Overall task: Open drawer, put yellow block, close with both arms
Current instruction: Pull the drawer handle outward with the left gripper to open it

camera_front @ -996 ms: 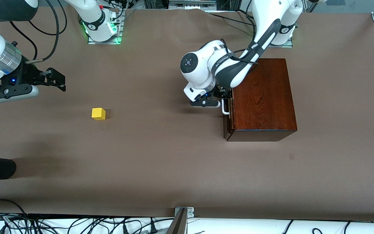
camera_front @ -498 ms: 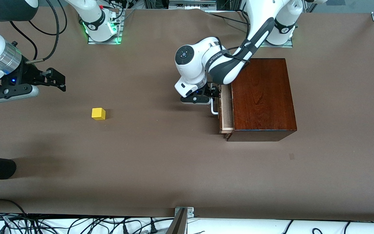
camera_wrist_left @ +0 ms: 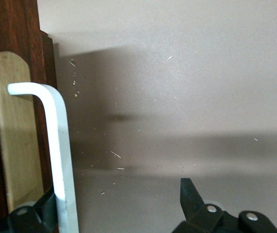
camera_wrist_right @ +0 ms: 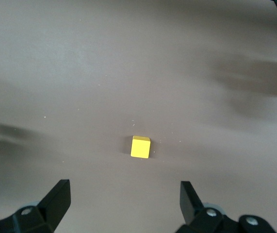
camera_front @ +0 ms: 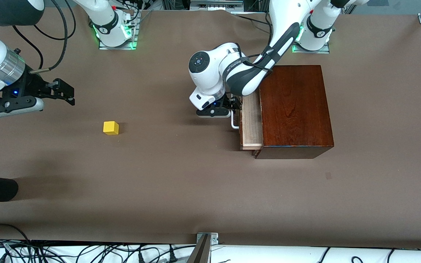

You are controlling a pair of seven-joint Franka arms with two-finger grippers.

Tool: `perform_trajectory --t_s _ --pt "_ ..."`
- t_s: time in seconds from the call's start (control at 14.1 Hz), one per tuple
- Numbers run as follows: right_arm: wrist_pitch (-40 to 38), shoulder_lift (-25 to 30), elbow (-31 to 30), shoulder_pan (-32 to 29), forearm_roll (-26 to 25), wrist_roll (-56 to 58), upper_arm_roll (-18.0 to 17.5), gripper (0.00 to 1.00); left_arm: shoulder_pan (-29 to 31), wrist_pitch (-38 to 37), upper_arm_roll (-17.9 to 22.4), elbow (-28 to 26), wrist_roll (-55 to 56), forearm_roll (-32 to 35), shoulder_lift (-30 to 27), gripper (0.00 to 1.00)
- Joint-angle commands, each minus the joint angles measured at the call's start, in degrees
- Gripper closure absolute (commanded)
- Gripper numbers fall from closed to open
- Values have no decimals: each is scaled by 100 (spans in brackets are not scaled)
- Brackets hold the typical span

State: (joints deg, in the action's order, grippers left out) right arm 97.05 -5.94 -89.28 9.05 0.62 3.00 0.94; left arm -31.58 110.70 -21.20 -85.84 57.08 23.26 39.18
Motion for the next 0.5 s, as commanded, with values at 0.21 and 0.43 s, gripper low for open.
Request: perform_trajectory --t_s 0.21,0.43 --pt "155 -345 165 -78 88 87 21 0 -410 549 -173 849 452 -322 573 0" --pt "200 -398 148 -78 114 210 21 0 -419 549 -200 920 453 -392 547 0"
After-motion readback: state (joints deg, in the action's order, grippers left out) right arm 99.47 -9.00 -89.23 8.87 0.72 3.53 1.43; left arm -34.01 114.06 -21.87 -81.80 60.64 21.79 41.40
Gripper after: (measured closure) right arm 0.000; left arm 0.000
